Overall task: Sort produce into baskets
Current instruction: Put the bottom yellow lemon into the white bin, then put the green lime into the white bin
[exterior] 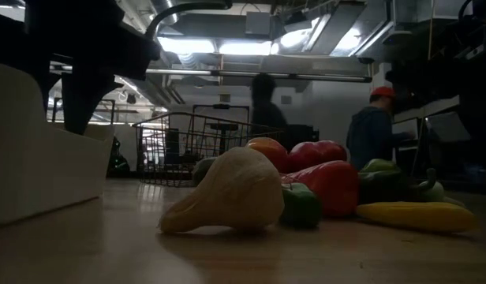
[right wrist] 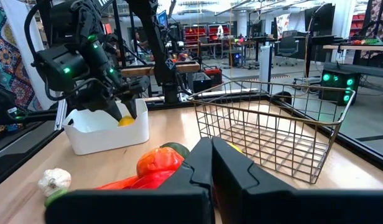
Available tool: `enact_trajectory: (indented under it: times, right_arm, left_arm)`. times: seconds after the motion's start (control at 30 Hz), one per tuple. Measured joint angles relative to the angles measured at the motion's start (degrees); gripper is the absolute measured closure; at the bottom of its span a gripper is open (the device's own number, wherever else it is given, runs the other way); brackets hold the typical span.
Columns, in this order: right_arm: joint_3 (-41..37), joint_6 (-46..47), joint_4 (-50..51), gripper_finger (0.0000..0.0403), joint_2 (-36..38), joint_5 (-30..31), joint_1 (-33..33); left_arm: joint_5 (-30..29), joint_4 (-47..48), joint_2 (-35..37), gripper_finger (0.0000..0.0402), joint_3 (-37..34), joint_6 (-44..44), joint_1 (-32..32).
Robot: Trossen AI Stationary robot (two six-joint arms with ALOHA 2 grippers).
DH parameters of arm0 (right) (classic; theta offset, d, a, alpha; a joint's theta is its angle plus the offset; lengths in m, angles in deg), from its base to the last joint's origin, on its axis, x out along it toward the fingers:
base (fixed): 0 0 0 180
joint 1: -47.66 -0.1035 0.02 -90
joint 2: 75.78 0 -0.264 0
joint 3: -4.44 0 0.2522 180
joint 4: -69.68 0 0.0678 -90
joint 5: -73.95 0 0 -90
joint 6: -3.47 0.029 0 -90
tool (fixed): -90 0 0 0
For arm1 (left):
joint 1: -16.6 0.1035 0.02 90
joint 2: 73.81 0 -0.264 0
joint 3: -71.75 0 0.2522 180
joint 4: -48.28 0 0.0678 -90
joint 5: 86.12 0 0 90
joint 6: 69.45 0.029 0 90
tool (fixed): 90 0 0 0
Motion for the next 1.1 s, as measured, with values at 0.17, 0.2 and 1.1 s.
enact_trajectory:
  times: [0.17, 0.2, 1.1]
  right_arm:
    - [0.0, 0.0, 0.0, 0.0391, 0.0, 0.0, 0.0]
    - [0.0, 0.0, 0.0, 0.0391, 0.0, 0.0, 0.0]
    - [0.0, 0.0, 0.0, 0.0391, 0.0, 0.0, 0.0]
  left_arm:
    - [0.0, 0.4, 0.0, 0.0179, 0.0, -0.2, 0.4]
    - [0.1, 0.4, 0.0, 0.0169, 0.0, -0.3, 0.5]
    - [8.5, 7.2, 0.0, 0.0148, 16.8, -4.7, 9.9]
